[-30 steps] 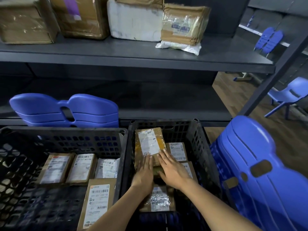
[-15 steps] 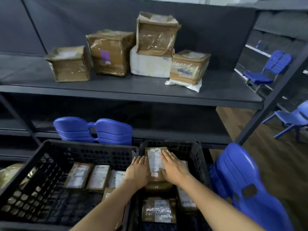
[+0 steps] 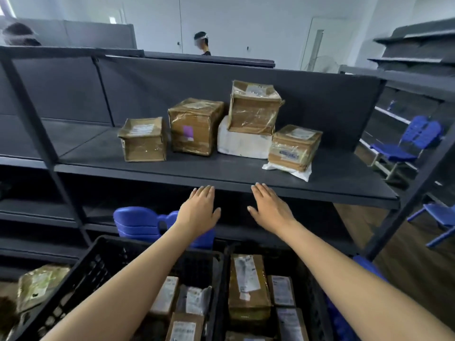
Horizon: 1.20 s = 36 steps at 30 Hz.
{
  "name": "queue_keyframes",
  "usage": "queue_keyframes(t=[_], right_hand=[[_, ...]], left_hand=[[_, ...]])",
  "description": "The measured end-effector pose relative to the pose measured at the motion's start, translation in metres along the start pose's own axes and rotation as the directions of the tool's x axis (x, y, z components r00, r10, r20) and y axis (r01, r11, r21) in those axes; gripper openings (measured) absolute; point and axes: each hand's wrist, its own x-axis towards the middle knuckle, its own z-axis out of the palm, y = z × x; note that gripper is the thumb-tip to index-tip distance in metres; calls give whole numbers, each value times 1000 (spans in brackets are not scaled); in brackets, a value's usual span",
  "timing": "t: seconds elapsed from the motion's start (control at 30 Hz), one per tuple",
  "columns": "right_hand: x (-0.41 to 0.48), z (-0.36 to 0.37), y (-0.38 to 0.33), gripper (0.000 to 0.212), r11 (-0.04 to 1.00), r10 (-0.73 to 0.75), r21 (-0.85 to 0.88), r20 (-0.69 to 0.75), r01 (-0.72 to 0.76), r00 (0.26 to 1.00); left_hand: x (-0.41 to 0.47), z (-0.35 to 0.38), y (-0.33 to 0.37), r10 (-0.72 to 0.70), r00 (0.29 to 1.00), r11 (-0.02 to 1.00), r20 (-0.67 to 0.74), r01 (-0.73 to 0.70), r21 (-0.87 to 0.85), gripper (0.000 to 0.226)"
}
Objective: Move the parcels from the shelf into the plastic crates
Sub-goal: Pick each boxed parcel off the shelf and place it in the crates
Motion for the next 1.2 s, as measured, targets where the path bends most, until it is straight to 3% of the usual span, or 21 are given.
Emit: queue_keyframes(t=[0.37, 0.7, 0.97, 1.2], right_hand=[[86, -75, -12, 67, 987, 159, -4, -209, -163, 965], [178, -124, 41, 75, 964, 253, -16, -264, -266, 931], [240, -140, 77, 78, 968, 225, -44, -287, -248, 931], [272, -136, 98, 67, 978, 188, -37, -284, -207, 940]], left_hand=[[94, -73, -33, 154, 980, 988, -123, -155, 3, 65], [200, -113, -28, 144, 967, 985, -212, -160, -59, 56], [290, -114, -27, 113, 958, 989, -264, -133, -62, 59], [329, -107, -24, 73, 965, 985, -251, -109, -135, 69]])
